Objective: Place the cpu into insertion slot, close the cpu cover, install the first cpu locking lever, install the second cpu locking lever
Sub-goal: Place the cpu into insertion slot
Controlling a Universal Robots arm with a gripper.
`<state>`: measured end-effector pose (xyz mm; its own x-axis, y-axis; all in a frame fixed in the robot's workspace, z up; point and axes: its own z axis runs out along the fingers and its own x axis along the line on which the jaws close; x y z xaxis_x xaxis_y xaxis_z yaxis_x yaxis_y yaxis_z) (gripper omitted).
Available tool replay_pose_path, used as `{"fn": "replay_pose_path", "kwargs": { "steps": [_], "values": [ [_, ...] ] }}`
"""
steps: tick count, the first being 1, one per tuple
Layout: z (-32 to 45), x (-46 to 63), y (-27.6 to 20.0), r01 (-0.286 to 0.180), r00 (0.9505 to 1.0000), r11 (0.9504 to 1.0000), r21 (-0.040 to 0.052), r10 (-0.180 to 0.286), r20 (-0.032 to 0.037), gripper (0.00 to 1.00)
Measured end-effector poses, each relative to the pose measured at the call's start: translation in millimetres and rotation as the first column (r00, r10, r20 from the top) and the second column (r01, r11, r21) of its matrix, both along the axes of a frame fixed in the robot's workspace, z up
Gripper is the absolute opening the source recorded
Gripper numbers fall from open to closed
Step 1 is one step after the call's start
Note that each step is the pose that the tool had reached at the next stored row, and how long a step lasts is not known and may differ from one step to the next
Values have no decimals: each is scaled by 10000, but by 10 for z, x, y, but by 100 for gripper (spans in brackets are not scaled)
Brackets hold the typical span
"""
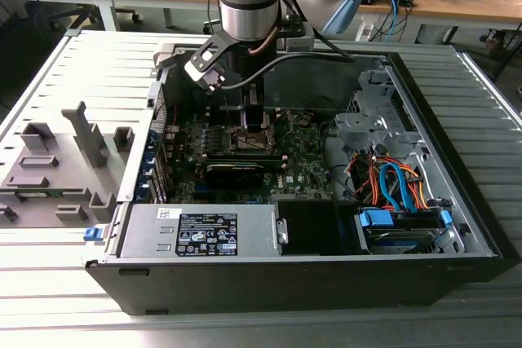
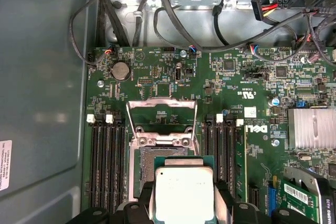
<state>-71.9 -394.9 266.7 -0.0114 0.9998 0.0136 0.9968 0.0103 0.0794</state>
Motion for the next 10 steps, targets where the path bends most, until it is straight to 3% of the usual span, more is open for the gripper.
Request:
{"fn": "replay_pose_path", "kwargs": {
  "steps": [10],
  "values": [
    [-25,-1,26,0,10000,10000,-2,0,-2,54]
  ]
}}
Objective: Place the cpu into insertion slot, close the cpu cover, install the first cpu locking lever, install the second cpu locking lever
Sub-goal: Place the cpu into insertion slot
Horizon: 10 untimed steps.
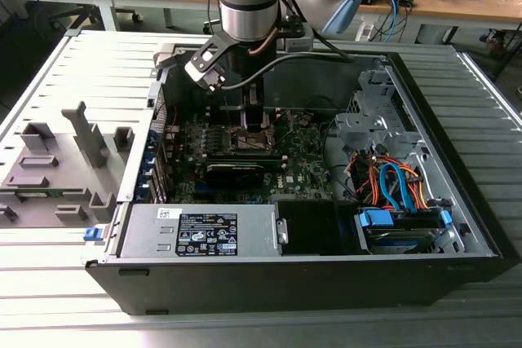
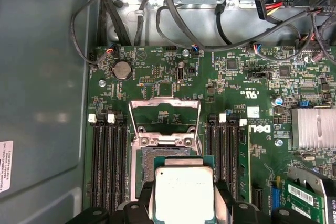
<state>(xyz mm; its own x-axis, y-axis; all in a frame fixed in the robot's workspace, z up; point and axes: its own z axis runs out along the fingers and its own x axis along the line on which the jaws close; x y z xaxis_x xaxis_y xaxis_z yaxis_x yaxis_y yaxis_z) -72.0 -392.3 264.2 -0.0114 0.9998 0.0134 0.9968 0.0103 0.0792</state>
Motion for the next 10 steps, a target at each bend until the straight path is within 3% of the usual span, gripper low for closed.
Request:
{"fn": "replay_pose_path", "kwargs": {
  "steps": [10],
  "values": [
    [-33,0,0,1,10000,10000,1,-1,0,54]
  ]
}}
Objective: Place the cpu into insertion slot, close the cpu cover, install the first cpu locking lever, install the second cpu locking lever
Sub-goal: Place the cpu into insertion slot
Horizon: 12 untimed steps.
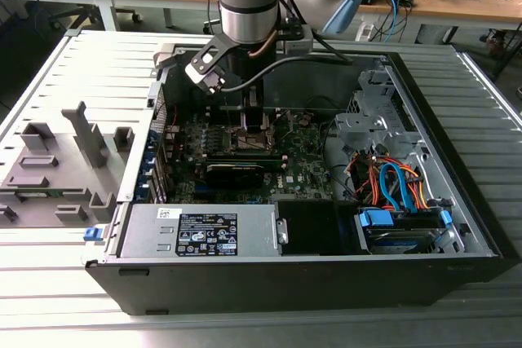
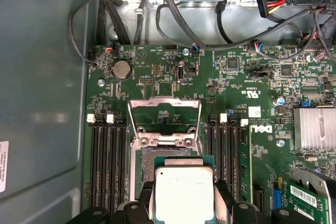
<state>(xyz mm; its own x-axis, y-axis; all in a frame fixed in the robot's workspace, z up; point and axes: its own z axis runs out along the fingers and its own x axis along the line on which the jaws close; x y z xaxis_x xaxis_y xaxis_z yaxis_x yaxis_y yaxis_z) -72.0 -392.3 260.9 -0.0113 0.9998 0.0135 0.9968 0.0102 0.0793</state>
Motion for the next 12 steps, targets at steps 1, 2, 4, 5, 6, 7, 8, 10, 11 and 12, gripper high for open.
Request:
{"fn": "replay_pose_path", "kwargs": {
  "steps": [1,2,4,5,6,7,8,10,11,12],
  "values": [
    [-2,0,0,0,10000,10000,0,0,0,54],
    [-4,0,0,-1,10000,10000,1,1,0,54],
    [-12,0,0,-1,10000,10000,1,1,0,54],
    [-19,0,0,0,10000,10000,1,0,0,54],
    [-20,0,0,0,10000,10000,0,0,0,54],
    [-21,1,0,-1,10000,10000,1,1,1,54],
    [-23,2,1,-1,10000,10000,1,1,1,54],
    [-23,2,0,-1,10000,10000,0,1,0,54],
    [-26,2,1,0,10000,10000,1,0,1,54],
    [-32,2,1,0,10000,10000,1,0,1,54]
  ]
}}
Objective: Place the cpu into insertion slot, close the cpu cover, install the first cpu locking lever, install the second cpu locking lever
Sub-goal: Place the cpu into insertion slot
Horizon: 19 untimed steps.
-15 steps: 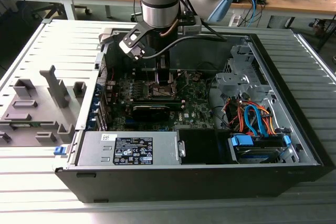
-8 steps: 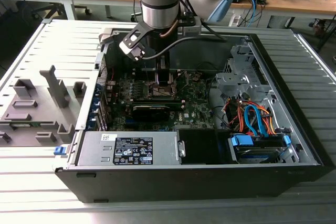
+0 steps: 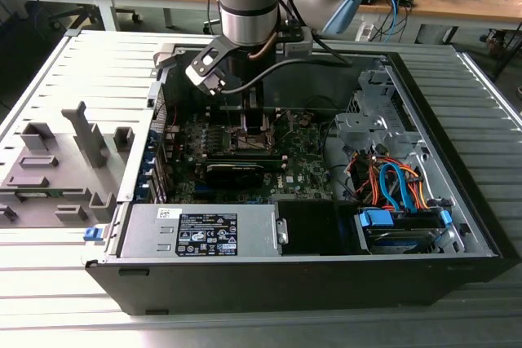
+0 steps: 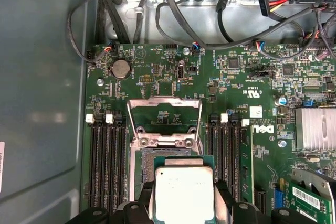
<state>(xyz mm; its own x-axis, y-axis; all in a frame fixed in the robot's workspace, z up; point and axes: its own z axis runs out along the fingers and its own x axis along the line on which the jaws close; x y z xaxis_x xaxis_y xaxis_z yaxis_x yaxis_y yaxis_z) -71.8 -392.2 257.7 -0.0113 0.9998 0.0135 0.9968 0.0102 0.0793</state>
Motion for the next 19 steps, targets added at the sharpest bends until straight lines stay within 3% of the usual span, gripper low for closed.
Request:
{"fn": "replay_pose_path", "kwargs": {
  "steps": [19],
  "values": [
    [-35,0,0,0,10000,10000,-1,0,0,54]
  ]
}}
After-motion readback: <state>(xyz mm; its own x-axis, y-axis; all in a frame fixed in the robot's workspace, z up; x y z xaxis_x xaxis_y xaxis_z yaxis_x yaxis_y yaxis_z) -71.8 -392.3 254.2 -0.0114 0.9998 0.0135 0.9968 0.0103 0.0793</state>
